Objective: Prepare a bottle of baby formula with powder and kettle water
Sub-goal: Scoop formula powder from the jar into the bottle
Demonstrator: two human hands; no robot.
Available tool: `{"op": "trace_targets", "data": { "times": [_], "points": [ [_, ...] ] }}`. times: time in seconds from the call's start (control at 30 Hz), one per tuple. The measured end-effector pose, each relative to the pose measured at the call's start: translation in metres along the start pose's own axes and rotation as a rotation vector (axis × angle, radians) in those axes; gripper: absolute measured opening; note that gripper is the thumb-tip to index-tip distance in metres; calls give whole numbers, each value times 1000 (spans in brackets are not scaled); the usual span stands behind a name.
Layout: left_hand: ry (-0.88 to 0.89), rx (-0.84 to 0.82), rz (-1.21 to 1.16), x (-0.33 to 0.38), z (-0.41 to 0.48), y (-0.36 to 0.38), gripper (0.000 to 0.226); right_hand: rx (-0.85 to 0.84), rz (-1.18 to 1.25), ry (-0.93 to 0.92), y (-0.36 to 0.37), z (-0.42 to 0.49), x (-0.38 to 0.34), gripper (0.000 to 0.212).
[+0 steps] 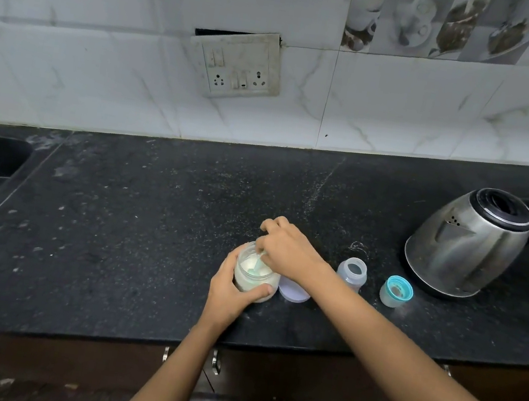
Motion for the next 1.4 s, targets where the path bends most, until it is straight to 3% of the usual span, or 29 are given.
{"op": "trace_targets", "data": {
  "times": [0.13,0.27,0.4,0.47,0.57,0.63,0.77,0.83,0.97,1.2,1.4],
  "points": [
    [-10,1,-5,0,-1,1,77,112,-198,-64,-10,1,-14,19],
    [-24,40,11,-3,-3,0,78,248,-152,-62,-25,-6,-17,25],
    [-12,87,16,-1,-5,-1,79,174,-172,-39,-13,-9,-29,28],
    [-12,94,6,-1,-5,0,79,27,-56,32,-1,-9,-26,9],
    [-12,92,13,-1,-5,-1,79,-114,269,193,11,-10,-11,29],
    [-18,89,18,-2,-6,0,78,-95,477,272,10,-11,-1,29],
    [-42,95,29,-6,-6,-1,80,19,823,401,0,-17,20,8],
    [-49,95,34,-8,-6,-1,80,78,843,399,-9,-21,21,5],
    [-42,99,45,-6,-7,0,78,62,658,261,-14,-22,-3,6],
    [-47,106,54,-4,-8,-2,77,97,1009,379,-20,-27,19,10],
    [-19,102,45,2,-8,-2,76,139,1089,456,-24,-34,48,4]
  ]
}}
Point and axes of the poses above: each hand's wrist, its own z-axis towards the middle knuckle, its own y-axis out of the palm, x = y × z, the point moved 10 cm from there along z, towards the middle knuckle, and after that the axes turned 7 degrees about y, right-handed, at the moved point
